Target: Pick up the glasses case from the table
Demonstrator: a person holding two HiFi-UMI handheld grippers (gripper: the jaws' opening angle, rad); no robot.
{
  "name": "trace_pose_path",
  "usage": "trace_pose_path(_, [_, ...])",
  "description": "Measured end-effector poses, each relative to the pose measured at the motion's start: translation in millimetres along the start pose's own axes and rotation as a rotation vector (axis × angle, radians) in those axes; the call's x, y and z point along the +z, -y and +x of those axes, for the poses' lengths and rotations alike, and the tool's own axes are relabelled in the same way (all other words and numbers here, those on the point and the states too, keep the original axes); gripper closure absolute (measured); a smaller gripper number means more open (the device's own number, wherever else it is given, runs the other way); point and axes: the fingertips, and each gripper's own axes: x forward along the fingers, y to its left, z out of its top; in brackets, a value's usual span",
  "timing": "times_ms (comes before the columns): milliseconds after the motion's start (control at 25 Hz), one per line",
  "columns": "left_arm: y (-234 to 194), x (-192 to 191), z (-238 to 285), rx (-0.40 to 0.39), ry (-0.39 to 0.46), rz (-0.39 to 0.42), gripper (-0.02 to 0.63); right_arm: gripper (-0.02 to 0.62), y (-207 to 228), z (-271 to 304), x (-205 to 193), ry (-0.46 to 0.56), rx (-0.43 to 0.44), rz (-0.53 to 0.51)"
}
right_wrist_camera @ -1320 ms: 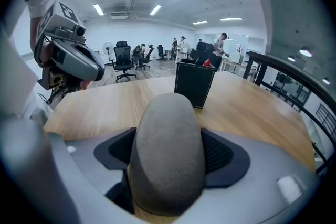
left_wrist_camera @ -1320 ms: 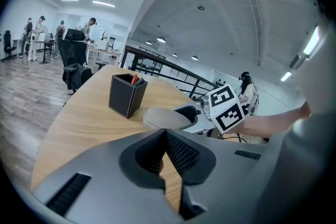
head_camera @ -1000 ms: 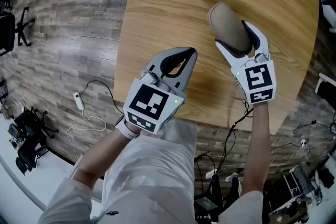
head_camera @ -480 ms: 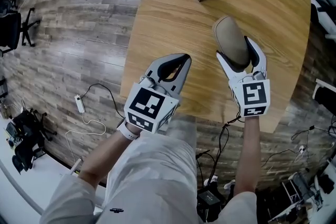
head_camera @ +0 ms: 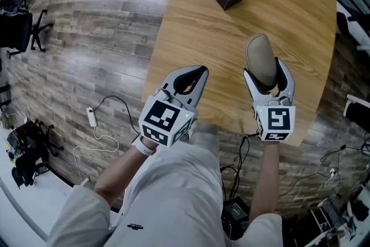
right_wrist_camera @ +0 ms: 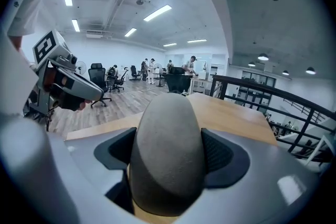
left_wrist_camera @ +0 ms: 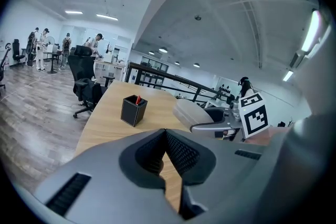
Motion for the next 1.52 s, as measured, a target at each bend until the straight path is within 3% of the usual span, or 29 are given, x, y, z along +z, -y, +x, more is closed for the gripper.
trace_pose_path(640, [34, 37, -79, 0.027, 0.111, -0.004, 0.600, 0.199, -8, -110, 64, 0.157, -0.120, 0.121])
trace_pose_path(1040, [68, 49, -115, -0.026, 0.139, 0.056, 0.599, 0.199, -13, -176, 104, 0.253, -0.196, 0.125])
trace_pose_path(1200, [74, 55, -122, -0.024, 0.154, 0.066, 0.598, 0.198, -7, -197, 108, 0.284, -0.239, 0.183])
trace_pose_path(1520, [78, 76, -147, 0.006, 0.226, 0.082, 0.598, 0.199, -20, -228, 114, 0.338, -0.265, 0.187])
